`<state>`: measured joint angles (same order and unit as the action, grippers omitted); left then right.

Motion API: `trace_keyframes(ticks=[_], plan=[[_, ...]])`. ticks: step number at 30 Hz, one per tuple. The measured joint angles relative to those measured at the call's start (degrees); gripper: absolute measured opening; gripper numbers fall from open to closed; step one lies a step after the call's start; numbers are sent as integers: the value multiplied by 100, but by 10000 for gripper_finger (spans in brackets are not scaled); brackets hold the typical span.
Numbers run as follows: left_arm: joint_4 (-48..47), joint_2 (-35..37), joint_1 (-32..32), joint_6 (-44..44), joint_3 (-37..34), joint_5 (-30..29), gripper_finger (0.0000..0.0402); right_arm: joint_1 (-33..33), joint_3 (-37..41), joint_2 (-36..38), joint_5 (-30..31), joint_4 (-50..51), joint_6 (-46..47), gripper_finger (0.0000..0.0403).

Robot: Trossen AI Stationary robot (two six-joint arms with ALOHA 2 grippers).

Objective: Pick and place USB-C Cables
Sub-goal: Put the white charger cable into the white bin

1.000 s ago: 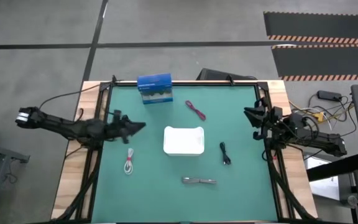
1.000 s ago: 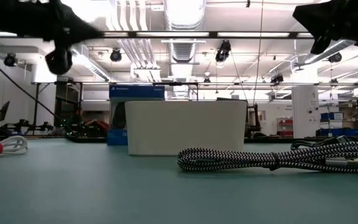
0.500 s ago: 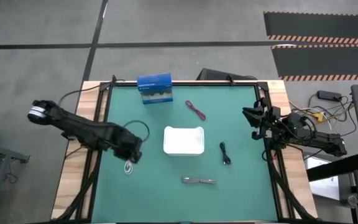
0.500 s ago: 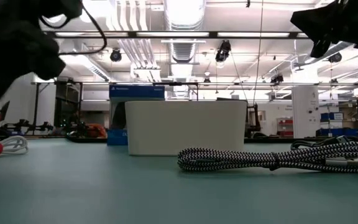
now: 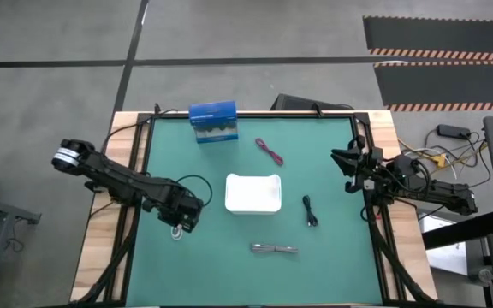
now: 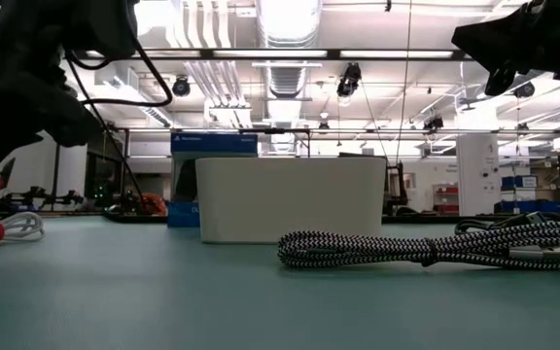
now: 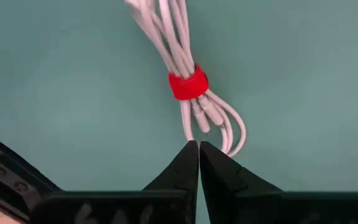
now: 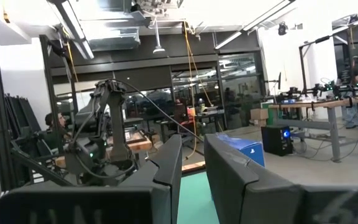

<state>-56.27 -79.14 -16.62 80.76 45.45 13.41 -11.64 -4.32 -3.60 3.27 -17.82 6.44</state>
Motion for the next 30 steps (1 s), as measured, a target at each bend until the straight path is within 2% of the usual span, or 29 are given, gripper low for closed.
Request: trace_keyframes(ticks=[4,12,16,30], plan=[[17,20,0,1,-4,-144,21,0,-2,0,0,0,0,59],[24,-41,0,82,-9,-657,126,0,-2,0,0,0,-2,59],[37,-130,0,134,-48,-795,162,0,-2,0,-3,0,-2,59],[348,-527,-2,136,-67,-1007,171,0,-2,0,-11,17,-4,59]])
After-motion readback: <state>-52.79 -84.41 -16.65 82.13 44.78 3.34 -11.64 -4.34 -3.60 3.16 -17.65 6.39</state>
